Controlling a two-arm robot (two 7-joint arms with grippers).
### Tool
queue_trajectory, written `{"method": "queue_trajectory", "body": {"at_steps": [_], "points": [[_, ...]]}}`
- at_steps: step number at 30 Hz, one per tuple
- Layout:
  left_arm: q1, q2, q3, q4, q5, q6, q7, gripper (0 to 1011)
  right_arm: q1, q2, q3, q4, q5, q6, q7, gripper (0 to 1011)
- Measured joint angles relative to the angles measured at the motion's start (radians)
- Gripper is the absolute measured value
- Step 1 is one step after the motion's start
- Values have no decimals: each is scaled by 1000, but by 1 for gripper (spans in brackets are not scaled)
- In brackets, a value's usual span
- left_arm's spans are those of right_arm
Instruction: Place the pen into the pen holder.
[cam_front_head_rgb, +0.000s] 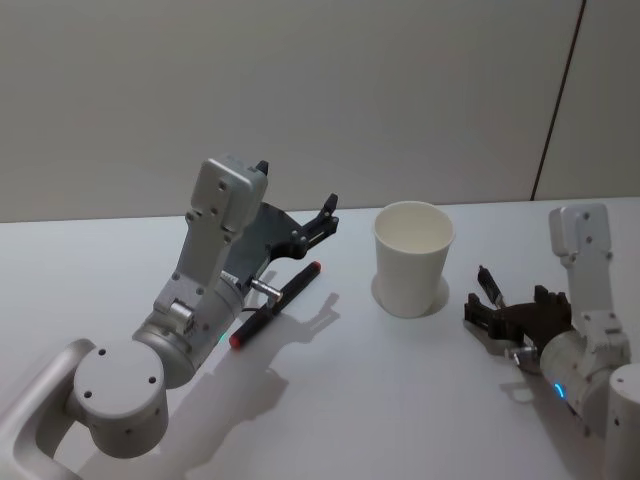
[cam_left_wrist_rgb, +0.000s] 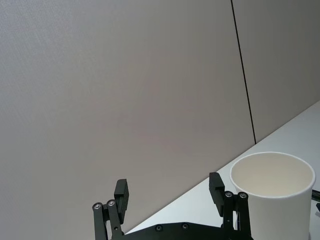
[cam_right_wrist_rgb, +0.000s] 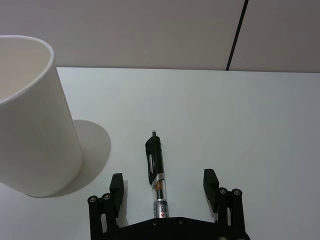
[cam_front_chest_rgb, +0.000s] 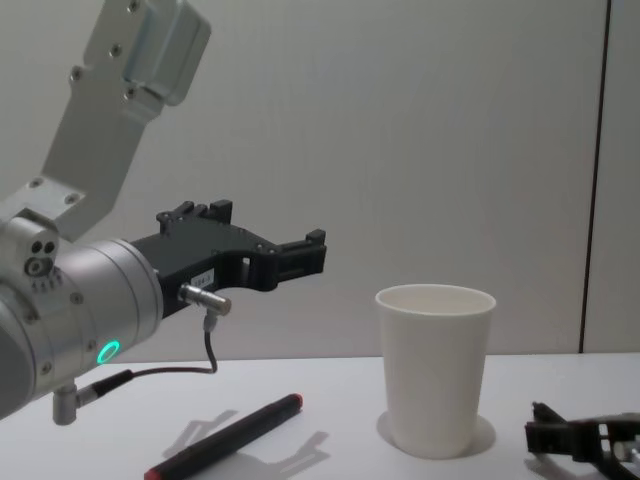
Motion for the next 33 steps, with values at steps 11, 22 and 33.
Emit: {"method": "queue_trajectory", "body": {"at_steps": [11, 22, 33], "points": [[0, 0, 0, 0, 0, 0, 0, 1001, -3, 1, -5, -6, -44, 17, 15, 1001], [0, 0, 0, 0, 0, 0, 0, 1001, -5, 2, -8, -8, -63, 22, 24, 940], [0, 0, 0, 0, 0, 0, 0, 1001, -6, 2, -10, -9, -72, 26, 27, 797]]}}
